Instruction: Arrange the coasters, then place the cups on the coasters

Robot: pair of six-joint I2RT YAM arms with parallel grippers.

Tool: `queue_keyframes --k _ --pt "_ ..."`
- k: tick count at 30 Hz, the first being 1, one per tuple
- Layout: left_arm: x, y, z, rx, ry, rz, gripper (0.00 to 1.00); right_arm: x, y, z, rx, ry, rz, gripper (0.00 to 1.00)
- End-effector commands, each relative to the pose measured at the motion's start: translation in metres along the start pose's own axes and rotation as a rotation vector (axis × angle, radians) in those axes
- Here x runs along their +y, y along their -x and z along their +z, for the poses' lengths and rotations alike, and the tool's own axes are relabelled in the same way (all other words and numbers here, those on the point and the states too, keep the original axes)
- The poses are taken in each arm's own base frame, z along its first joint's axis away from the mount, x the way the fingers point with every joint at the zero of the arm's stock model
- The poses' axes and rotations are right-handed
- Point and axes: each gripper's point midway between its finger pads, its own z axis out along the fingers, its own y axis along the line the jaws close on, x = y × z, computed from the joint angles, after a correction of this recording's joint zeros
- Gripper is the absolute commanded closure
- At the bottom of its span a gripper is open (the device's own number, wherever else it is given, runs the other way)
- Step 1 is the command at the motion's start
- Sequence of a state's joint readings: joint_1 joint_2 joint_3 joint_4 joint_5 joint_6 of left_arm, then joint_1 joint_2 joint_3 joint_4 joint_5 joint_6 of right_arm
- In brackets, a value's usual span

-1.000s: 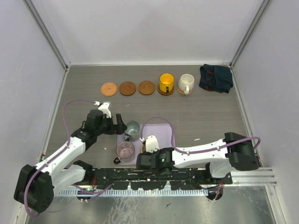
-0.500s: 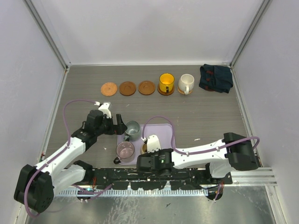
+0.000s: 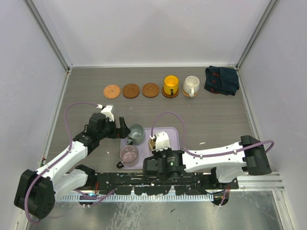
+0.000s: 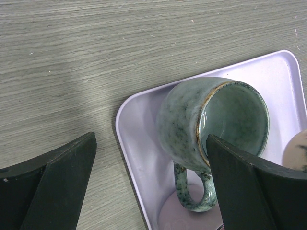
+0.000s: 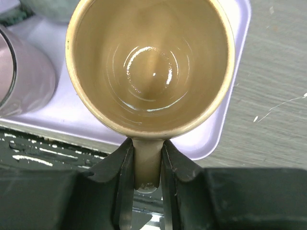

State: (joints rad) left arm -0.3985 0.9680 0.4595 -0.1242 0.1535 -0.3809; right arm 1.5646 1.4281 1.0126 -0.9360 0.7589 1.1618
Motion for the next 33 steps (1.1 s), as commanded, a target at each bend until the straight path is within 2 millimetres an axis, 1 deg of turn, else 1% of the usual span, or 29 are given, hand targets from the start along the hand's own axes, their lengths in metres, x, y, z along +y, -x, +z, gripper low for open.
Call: queue_keyframes --k 1,4,6,10,13,15,16,17,18,22,26,29,33 --pt "-0.002 0.008 0.000 -0.028 -0.001 0.015 0.02 -0.015 0.075 -0.027 -0.273 -0.023 0.124 0.99" --pt "-0.003 0.010 0.000 -0.030 -0.005 0.015 0.02 -0.026 0.100 -0.032 -0.333 -0.047 0.147 0.99" --pt "-0.003 0.012 0.000 -0.036 -0.004 0.015 0.02 -0.033 0.117 -0.029 -0.350 -0.061 0.156 0.99" --pt "-0.002 0.016 0.000 -0.046 0.009 0.021 0.02 -0.042 0.149 -0.013 -0.359 -0.052 0.147 0.99" --pt "0.000 0.017 0.000 -0.043 0.021 0.028 0.02 -0.052 0.177 0.001 -0.367 -0.044 0.166 0.99" --pt "0.000 0.020 0.001 -0.042 0.026 0.032 0.02 -0.056 0.200 0.008 -0.379 -0.031 0.177 0.99" --pt "0.000 0.022 0.001 -0.042 0.029 0.032 0.02 -0.059 0.211 0.016 -0.374 -0.037 0.179 0.99" --pt "-0.001 0.024 0.001 -0.045 0.028 0.031 0.02 -0.059 0.223 0.015 -0.385 -0.033 0.171 0.99" --pt "-0.002 0.027 0.001 -0.049 0.030 0.031 0.02 -0.061 0.232 0.024 -0.377 -0.051 0.161 0.99" --pt "-0.004 0.039 0.000 -0.077 0.033 0.032 0.02 -0.058 0.270 0.043 -0.368 -0.051 0.117 0.99" --pt "-0.004 0.047 0.000 -0.086 0.044 0.043 0.02 -0.059 0.298 0.069 -0.360 -0.047 0.101 0.99" --pt "-0.005 0.051 0.001 -0.088 0.046 0.049 0.02 -0.064 0.316 0.092 -0.347 -0.061 0.100 0.99" --pt "-0.006 0.055 0.000 -0.099 0.046 0.052 0.02 -0.069 0.330 0.127 -0.319 -0.071 0.107 0.99"
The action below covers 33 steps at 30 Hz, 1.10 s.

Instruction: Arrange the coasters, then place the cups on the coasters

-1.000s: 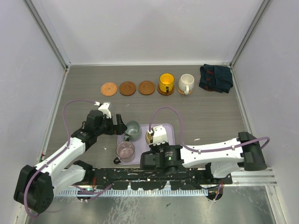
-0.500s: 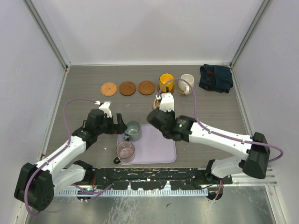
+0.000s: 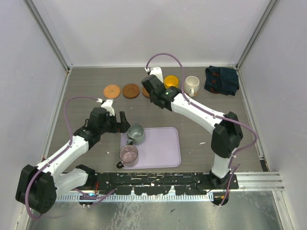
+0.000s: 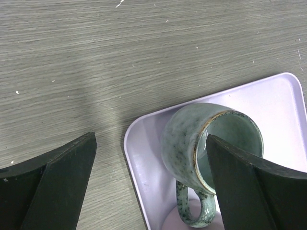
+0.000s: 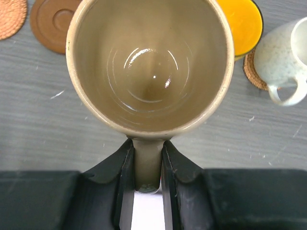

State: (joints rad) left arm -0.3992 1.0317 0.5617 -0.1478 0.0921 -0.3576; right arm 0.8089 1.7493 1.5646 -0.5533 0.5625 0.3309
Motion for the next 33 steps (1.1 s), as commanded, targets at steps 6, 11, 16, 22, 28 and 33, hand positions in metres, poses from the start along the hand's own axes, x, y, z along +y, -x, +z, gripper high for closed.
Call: queue_keyframes --k 6,11,16,22,28,33 --pt "-0.001 0.029 -0.007 -0.087 0.021 0.034 0.02 0.008 0.073 0.058 -0.129 0.023 0.086 0.99" --pt "0.002 0.030 -0.010 -0.096 0.037 0.034 0.02 0.011 0.080 0.082 -0.129 0.026 0.105 0.99" --pt "0.004 0.029 -0.010 -0.098 0.048 0.029 0.02 0.014 0.078 0.097 -0.126 0.038 0.129 0.99" --pt "0.005 0.027 -0.008 -0.092 0.054 0.027 0.02 0.016 0.070 0.112 -0.119 0.039 0.141 0.99" --pt "0.008 0.026 -0.008 -0.091 0.065 0.026 0.02 0.017 0.064 0.125 -0.119 0.040 0.157 0.99" --pt "0.008 0.024 -0.008 -0.094 0.066 0.023 0.02 0.019 0.064 0.133 -0.124 0.042 0.179 0.99"
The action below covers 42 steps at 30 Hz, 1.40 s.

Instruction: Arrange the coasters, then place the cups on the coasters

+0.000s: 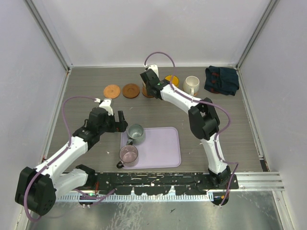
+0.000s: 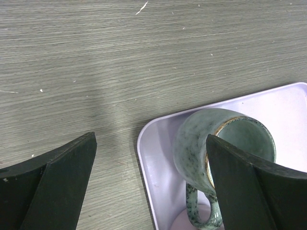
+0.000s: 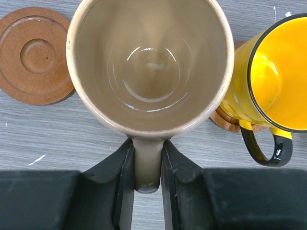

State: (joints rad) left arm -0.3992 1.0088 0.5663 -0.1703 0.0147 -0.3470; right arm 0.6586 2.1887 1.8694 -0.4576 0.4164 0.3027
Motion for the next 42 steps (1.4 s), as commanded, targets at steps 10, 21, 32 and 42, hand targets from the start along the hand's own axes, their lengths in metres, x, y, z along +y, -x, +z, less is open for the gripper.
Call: queue_keyframes --k 10,21,32,42 --pt "-0.003 0.014 -0.002 -0.052 -0.005 0.010 0.02 0.014 0.068 0.001 -0.195 0.053 0.158 0.99" --pt "-0.002 0.011 0.003 -0.038 -0.006 0.010 0.02 0.017 0.067 0.009 -0.194 0.058 0.150 0.99" --pt "-0.003 0.010 0.005 -0.035 -0.008 0.008 0.02 0.017 0.057 0.019 -0.174 0.051 0.121 0.99" --pt "-0.003 0.010 0.006 -0.033 -0.011 0.007 0.02 0.014 0.048 0.023 -0.158 0.037 0.111 0.99"
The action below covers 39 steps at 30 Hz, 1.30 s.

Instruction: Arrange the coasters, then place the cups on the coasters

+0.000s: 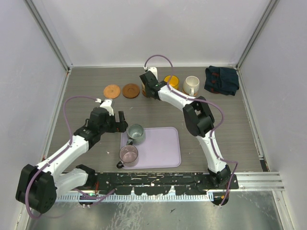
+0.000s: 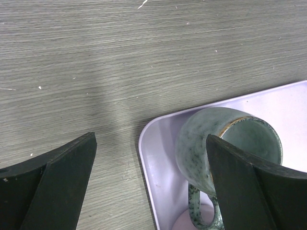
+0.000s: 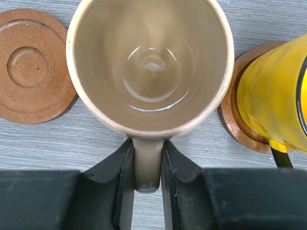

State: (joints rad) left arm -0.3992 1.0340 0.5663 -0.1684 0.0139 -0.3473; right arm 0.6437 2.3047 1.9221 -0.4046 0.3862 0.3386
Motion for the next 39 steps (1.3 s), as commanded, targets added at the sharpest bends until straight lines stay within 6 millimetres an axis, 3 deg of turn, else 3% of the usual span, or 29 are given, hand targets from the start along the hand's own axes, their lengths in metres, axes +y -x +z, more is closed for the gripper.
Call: queue_keyframes --k 1,5,10,14,29,33,39 --pt "-0.005 0.015 0.002 -0.054 -0.020 0.008 0.02 0.006 0.063 -0.018 -0.176 0.025 0.069 0.99" --pt "-0.005 0.014 0.002 -0.052 -0.021 0.007 0.02 0.004 0.060 -0.020 -0.173 0.022 0.070 0.97" --pt "-0.006 0.013 0.002 -0.052 -0.022 0.006 0.02 0.004 0.056 -0.021 -0.163 0.030 0.070 0.80" --pt "-0.006 0.013 0.001 -0.050 -0.026 0.002 0.02 0.005 0.053 -0.022 -0.157 0.039 0.070 0.62" --pt "-0.005 0.012 -0.004 -0.060 -0.025 -0.006 0.02 0.007 0.046 -0.041 -0.160 0.033 0.065 0.58" --pt "-0.006 0.012 -0.005 -0.060 -0.030 -0.010 0.02 0.008 0.046 -0.045 -0.168 0.021 0.062 0.65" --pt "-0.007 0.013 -0.006 -0.065 -0.032 -0.010 0.02 0.009 0.043 -0.048 -0.162 0.023 0.058 0.65"
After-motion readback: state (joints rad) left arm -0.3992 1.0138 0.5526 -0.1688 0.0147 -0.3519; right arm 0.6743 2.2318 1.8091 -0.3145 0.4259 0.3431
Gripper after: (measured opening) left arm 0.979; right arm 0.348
